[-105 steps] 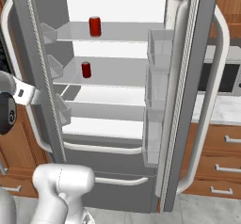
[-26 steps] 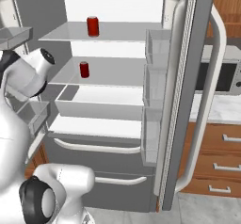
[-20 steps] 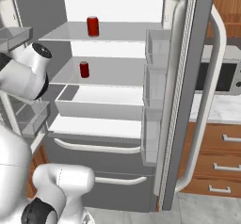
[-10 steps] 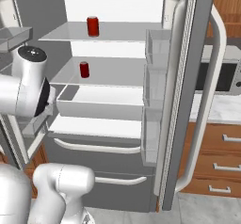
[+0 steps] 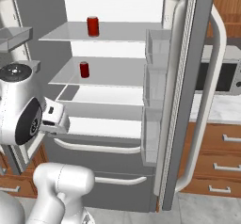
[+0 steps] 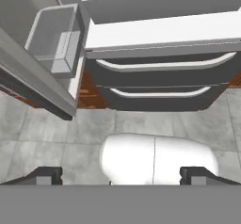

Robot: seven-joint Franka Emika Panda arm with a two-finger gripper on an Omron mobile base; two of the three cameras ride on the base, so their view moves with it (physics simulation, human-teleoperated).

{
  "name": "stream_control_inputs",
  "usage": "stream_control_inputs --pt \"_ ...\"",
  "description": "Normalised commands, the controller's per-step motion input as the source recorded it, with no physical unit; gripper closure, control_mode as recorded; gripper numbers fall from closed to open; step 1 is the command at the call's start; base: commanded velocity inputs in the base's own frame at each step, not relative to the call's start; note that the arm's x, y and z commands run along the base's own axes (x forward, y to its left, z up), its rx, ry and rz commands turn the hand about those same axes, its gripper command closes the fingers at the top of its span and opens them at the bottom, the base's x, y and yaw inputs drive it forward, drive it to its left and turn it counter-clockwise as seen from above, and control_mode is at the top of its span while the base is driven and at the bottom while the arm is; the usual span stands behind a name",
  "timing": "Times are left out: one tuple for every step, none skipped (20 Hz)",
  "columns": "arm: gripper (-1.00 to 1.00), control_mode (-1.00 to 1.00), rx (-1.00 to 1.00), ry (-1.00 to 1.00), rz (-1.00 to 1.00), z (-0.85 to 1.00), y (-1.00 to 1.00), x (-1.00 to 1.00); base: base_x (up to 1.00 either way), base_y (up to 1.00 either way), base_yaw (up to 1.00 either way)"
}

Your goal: Open the fridge, grab two sodas, and place both sodas inside the bowl with ice on the dining counter.

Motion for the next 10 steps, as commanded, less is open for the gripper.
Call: stream_control_inputs --pt "-1.0 -1.0 -0.2 0.0 -0.17 -0.4 -0.47 -0.22 0.0 0.0 0.0" --pt "-1.0 -1.0 -0.14 0.0 -0.13 -0.28 -0.25 -0.13 0.0 0.0 0.0" --pt "-1.0 -1.0 0.0 0.0 -0.05 0.0 0.0 0.0 0.0 0.0 0.0" --pt "-1.0 -1.0 0.0 0.0 0.0 0.0 0.0 0.0 0.0 0.0 0.0" --pt "-1.0 -1.0 0.0 0.04 0.0 0.0 0.0 0.0 0.0 0.0 0.0" --pt "-1.0 -1.0 0.0 0.05 0.0 0.0 0.0 0.0 0.0 0.0 0.0" --pt "-1.0 -1.0 0.0 0.0 0.0 0.0 0.0 0.0 0.0 0.0 0.0" --pt "-1.0 -1.0 0.0 0.01 0.0 0.0 0.0 0.01 0.0 0.0 0.0" --pt "-1.0 -1.0 0.0 0.0 0.0 0.0 0.0 0.0 0.0 0.0 0.0" --pt "-1.0 -1.0 0.0 0.0 0.0 0.0 0.0 0.0 0.0 0.0 0.0"
